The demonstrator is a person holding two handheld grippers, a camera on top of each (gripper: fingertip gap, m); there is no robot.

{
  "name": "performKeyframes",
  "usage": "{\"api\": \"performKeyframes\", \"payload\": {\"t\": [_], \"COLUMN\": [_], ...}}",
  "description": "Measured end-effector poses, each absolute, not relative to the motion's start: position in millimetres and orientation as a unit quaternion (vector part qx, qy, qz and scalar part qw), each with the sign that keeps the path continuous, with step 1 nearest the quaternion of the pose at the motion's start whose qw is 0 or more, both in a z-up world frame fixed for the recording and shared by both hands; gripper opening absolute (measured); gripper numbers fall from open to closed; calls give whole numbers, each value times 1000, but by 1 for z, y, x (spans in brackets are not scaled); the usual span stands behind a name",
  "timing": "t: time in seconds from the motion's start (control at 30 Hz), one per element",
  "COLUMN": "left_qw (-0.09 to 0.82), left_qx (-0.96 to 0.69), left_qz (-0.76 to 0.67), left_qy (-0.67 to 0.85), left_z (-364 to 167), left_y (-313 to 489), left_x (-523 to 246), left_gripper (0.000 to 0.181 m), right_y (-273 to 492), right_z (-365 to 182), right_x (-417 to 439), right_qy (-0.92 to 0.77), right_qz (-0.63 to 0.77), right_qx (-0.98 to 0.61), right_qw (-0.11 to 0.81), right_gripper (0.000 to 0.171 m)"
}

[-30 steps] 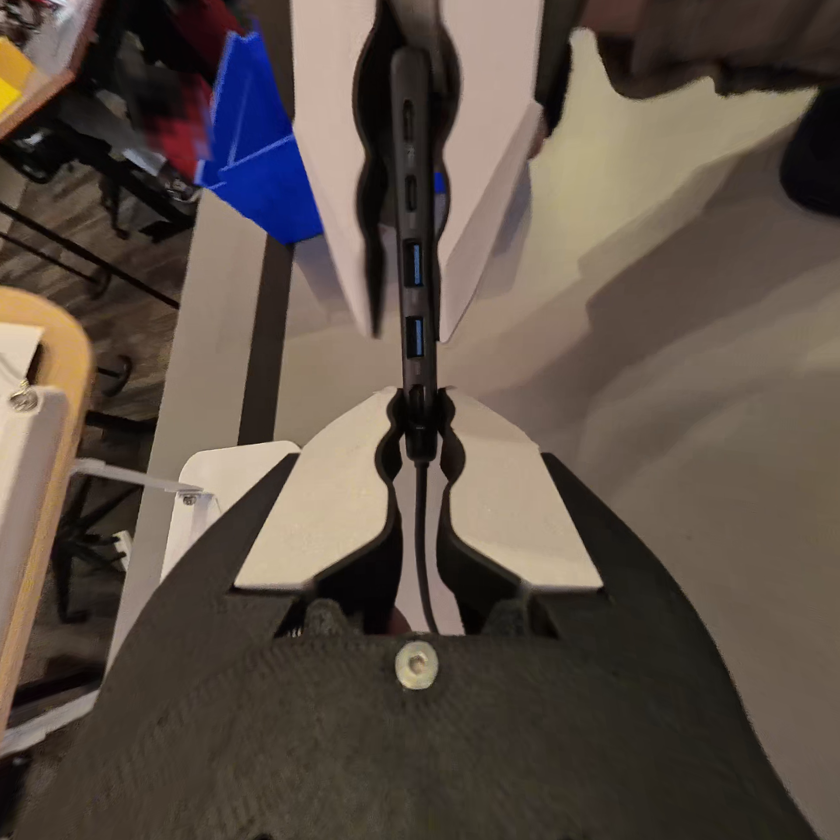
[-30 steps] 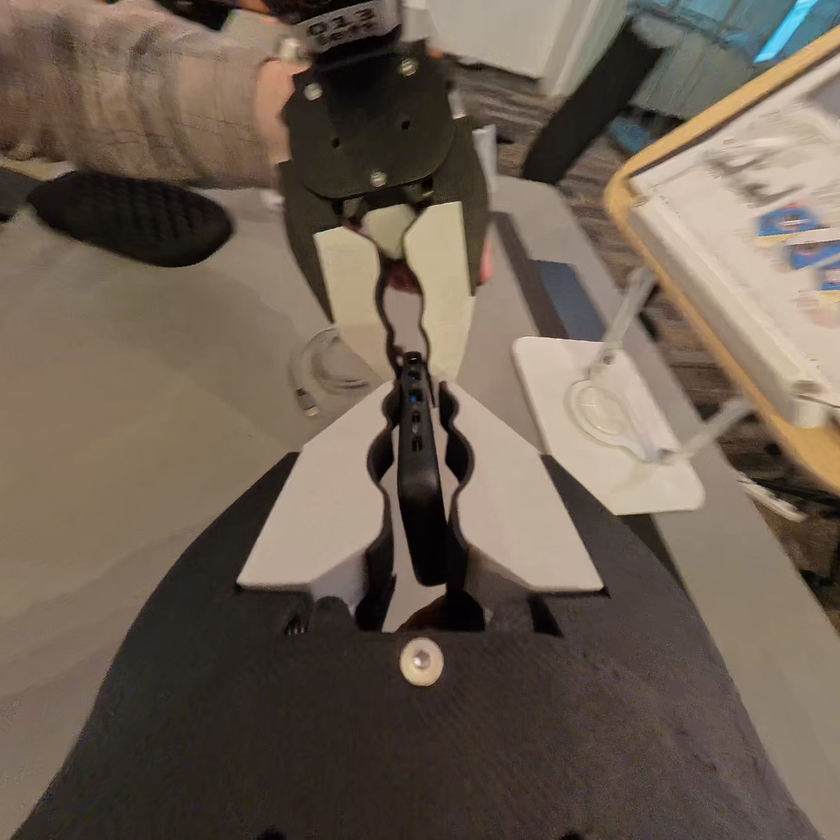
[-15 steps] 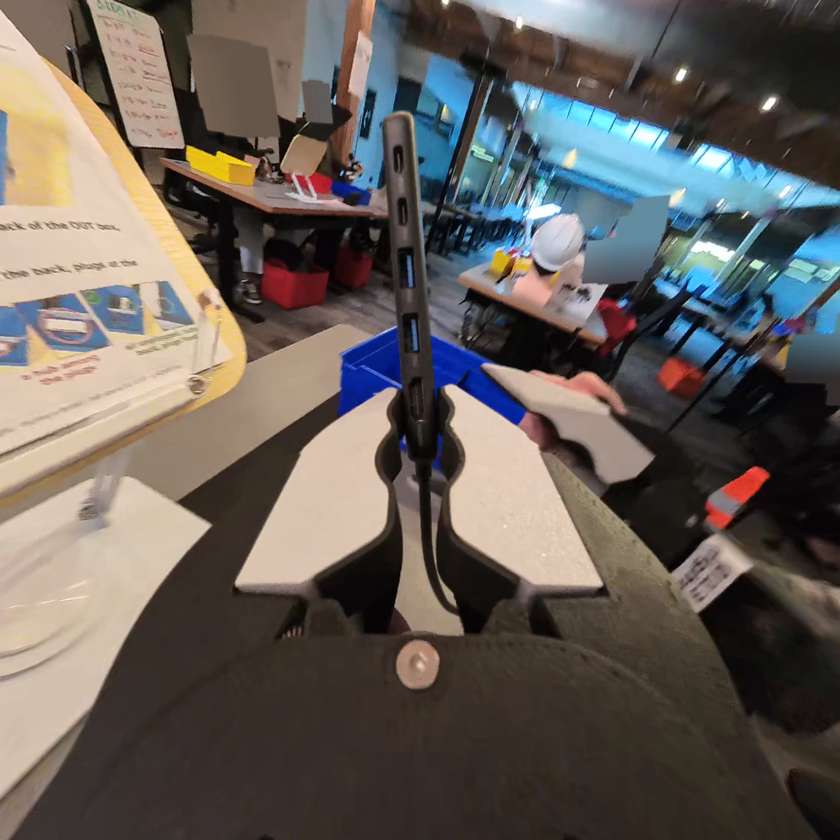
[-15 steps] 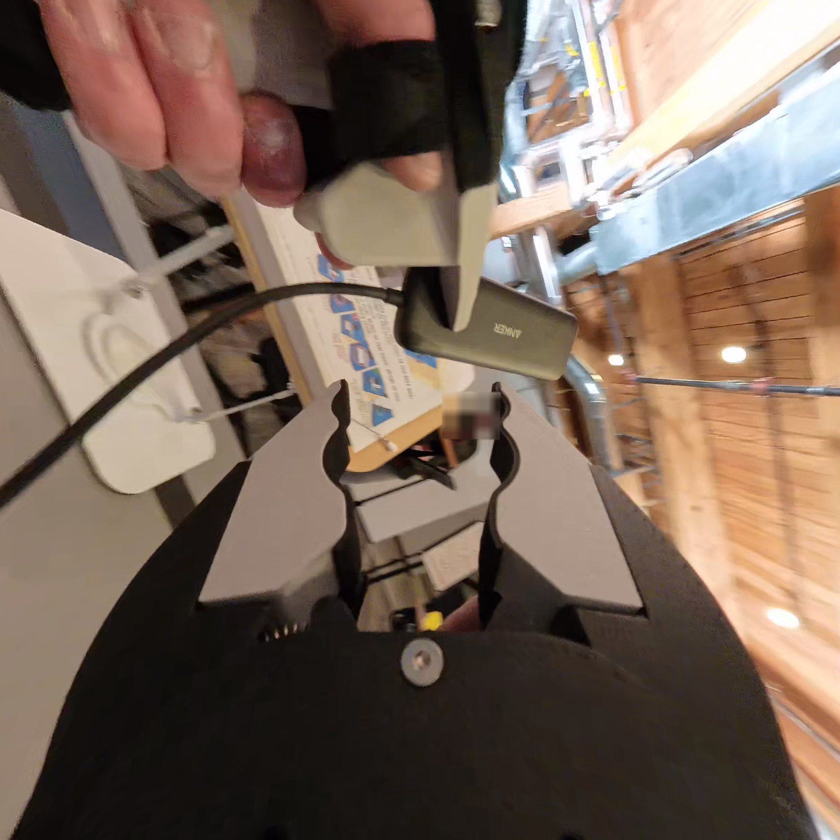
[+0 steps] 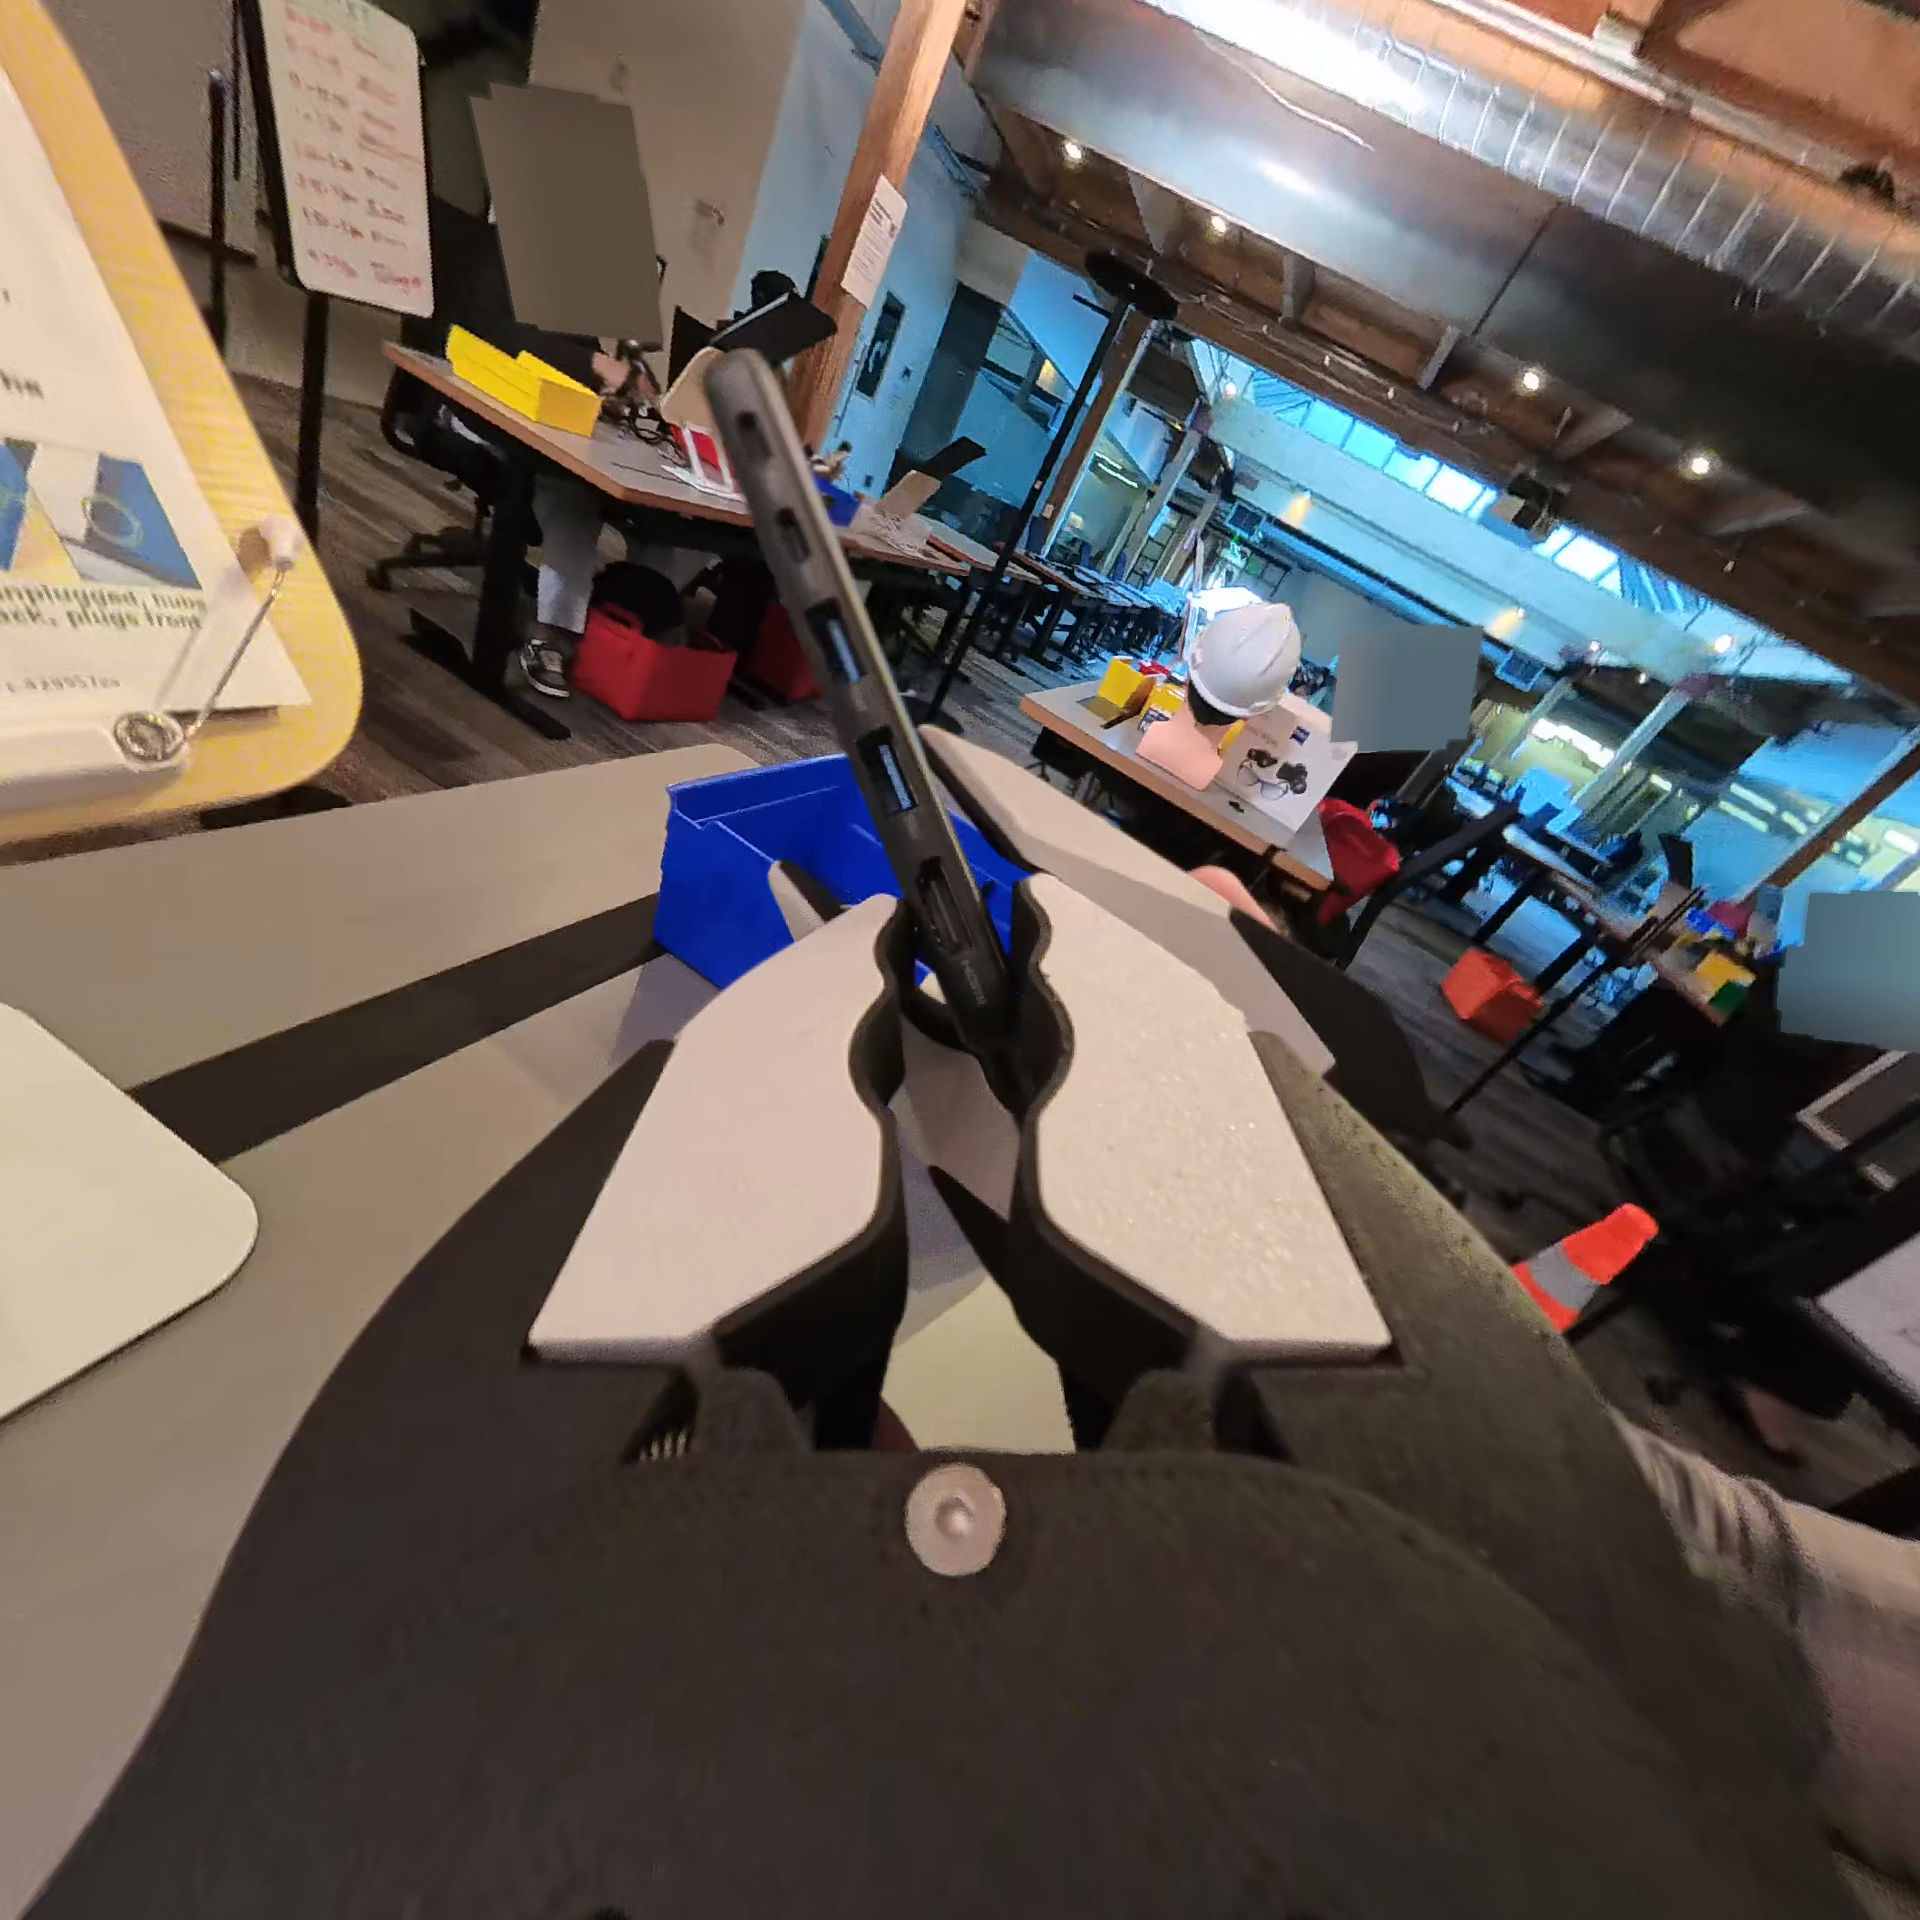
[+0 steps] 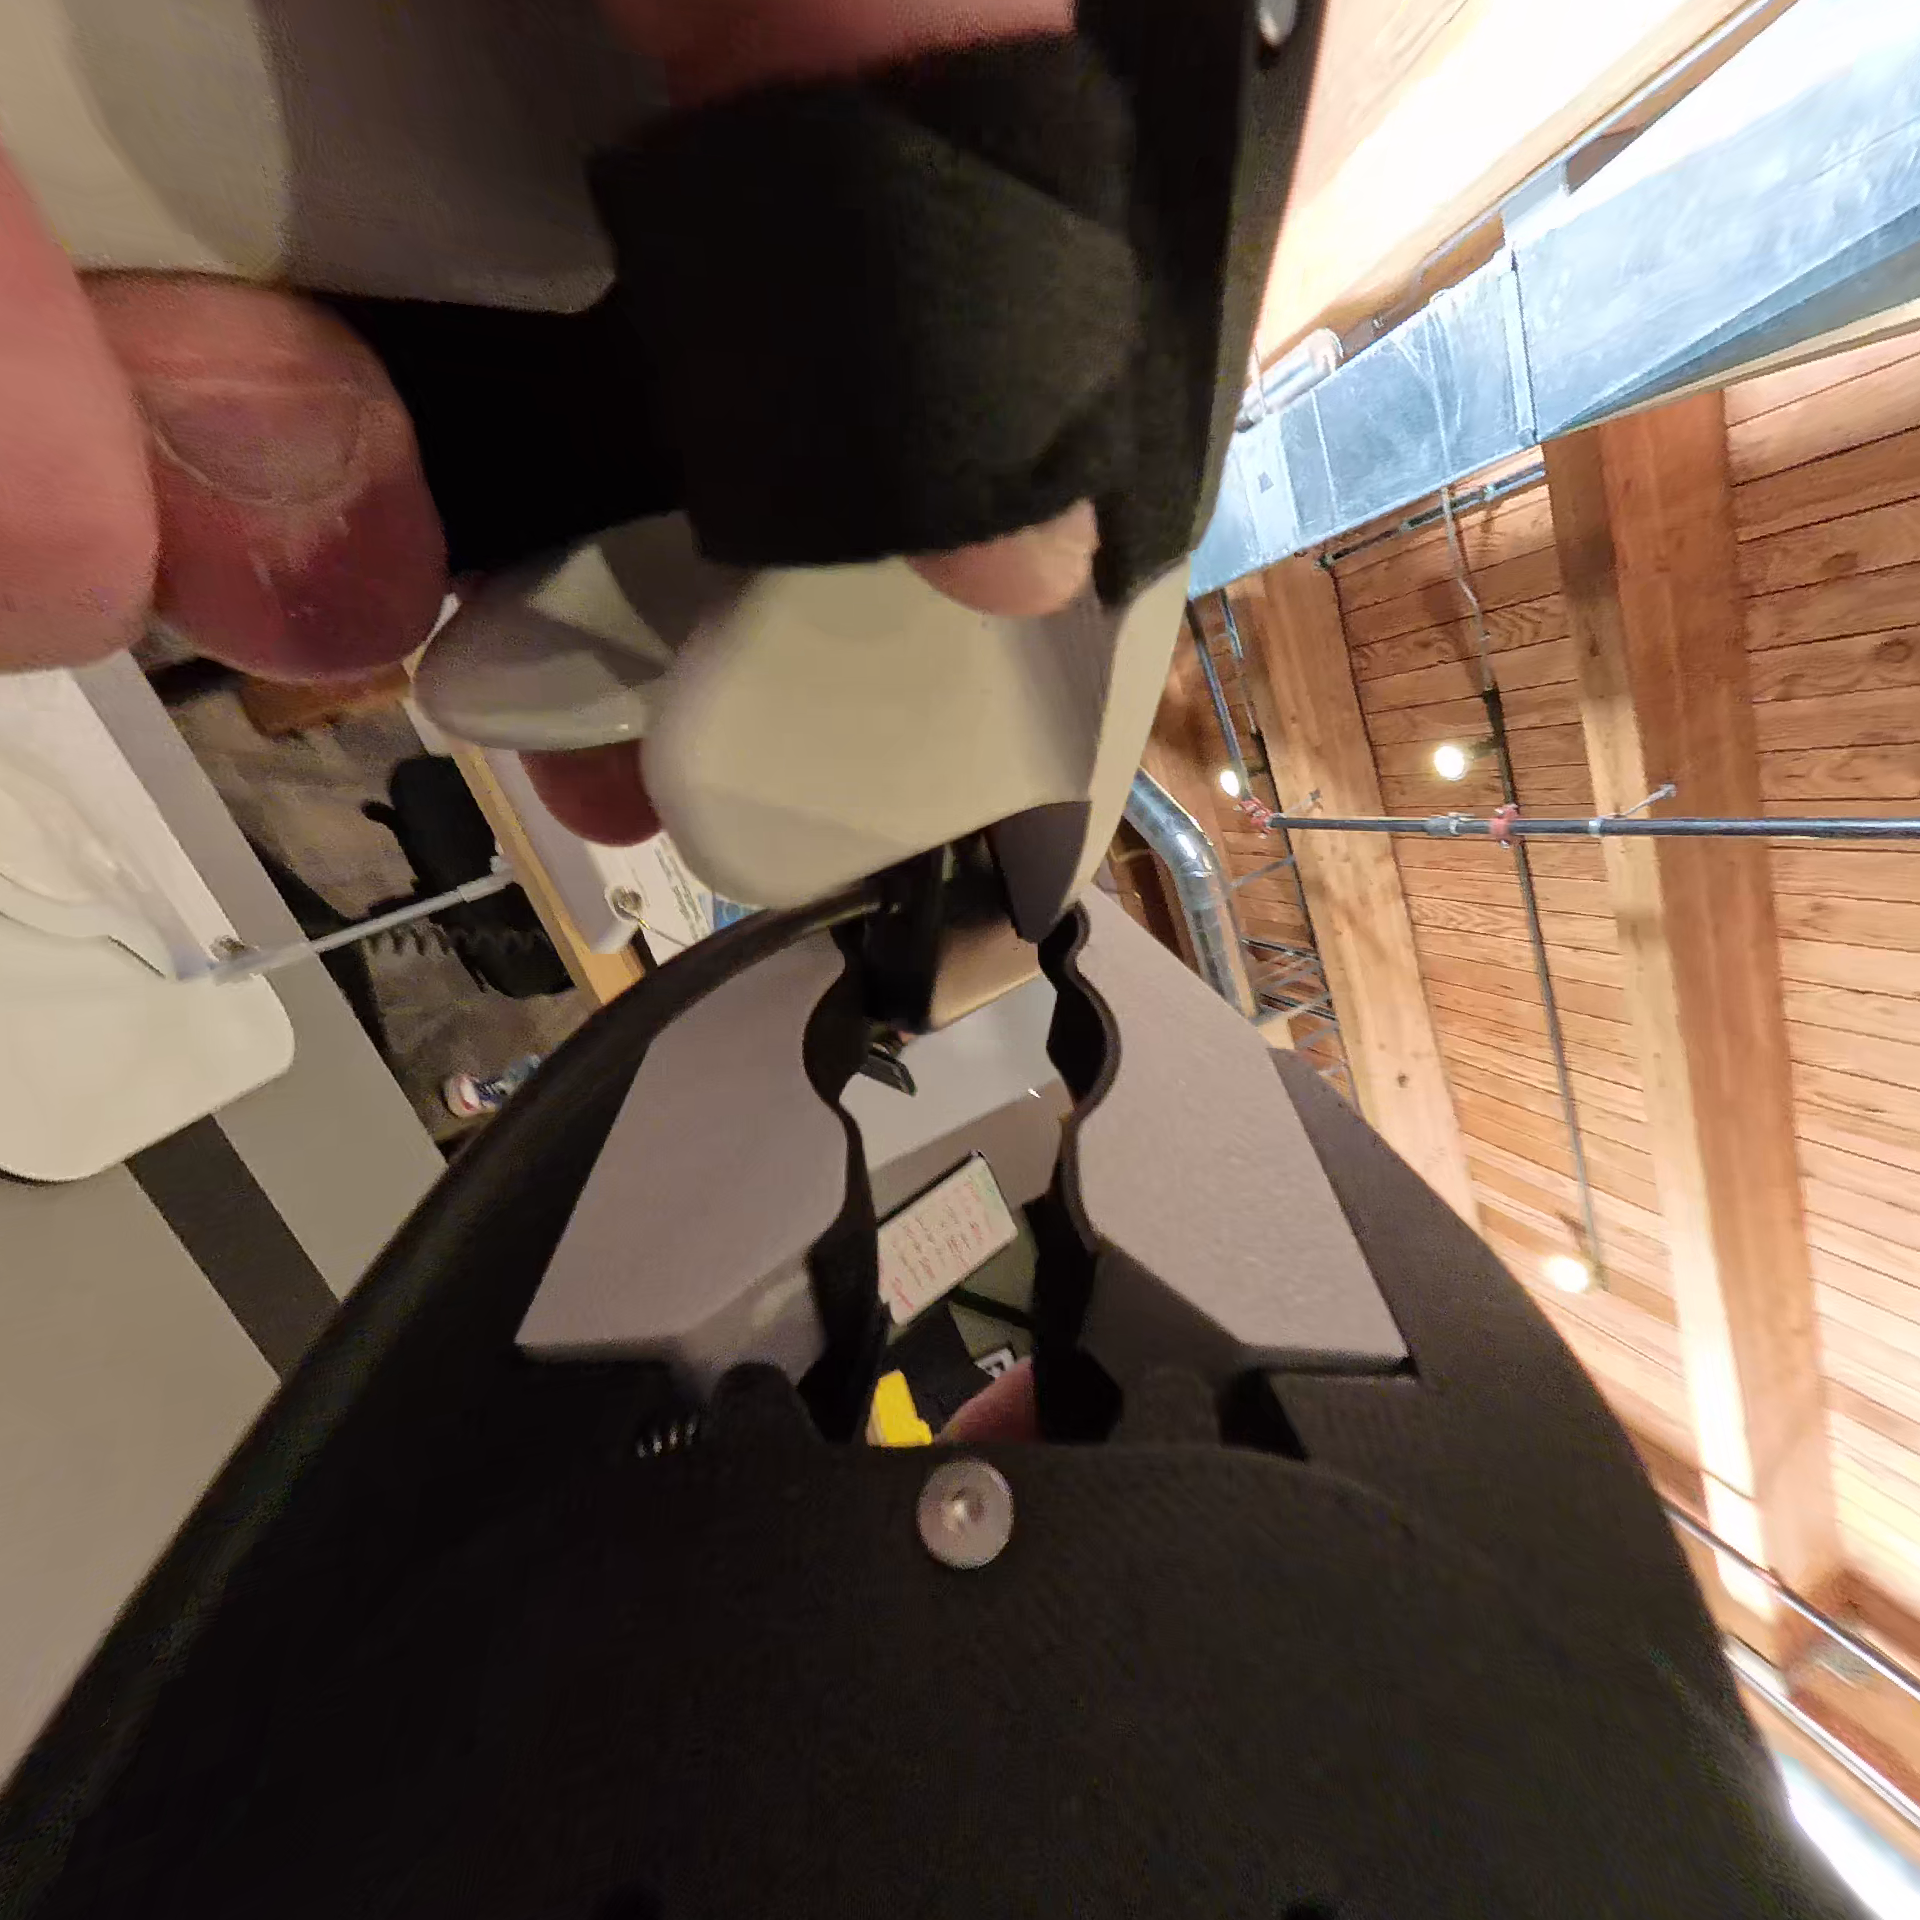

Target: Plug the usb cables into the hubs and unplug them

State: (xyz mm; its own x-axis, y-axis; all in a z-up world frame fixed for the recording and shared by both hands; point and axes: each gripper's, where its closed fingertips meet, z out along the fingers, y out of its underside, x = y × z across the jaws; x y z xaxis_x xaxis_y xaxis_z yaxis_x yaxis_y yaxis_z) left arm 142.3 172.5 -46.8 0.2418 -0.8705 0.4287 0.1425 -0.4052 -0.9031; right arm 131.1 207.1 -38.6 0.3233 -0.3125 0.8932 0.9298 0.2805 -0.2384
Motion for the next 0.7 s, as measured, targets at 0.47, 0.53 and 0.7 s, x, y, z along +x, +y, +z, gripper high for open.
{"api": "performKeyframes", "payload": {"t": [0.47,0.53,0.7], "left_qw": [659,664,627], "left_qx": [-490,-431,-354], "left_qz": [-190,-105,16], "left_qy": [538,602,694], "left_z": [-21,-30,-60], "left_y": [184,180,172], "left_x": [84,84,92], "left_gripper": [51,53,31], "right_y": [184,171,151], "right_z": [-47,-50,-55], "right_x": [109,100,89], "right_qy": [-476,-505,-537], "right_qz": [-143,-72,22], "right_qx": [-479,-475,-465], "right_qw": [723,717,703], "right_gripper": [9,8,8]}}
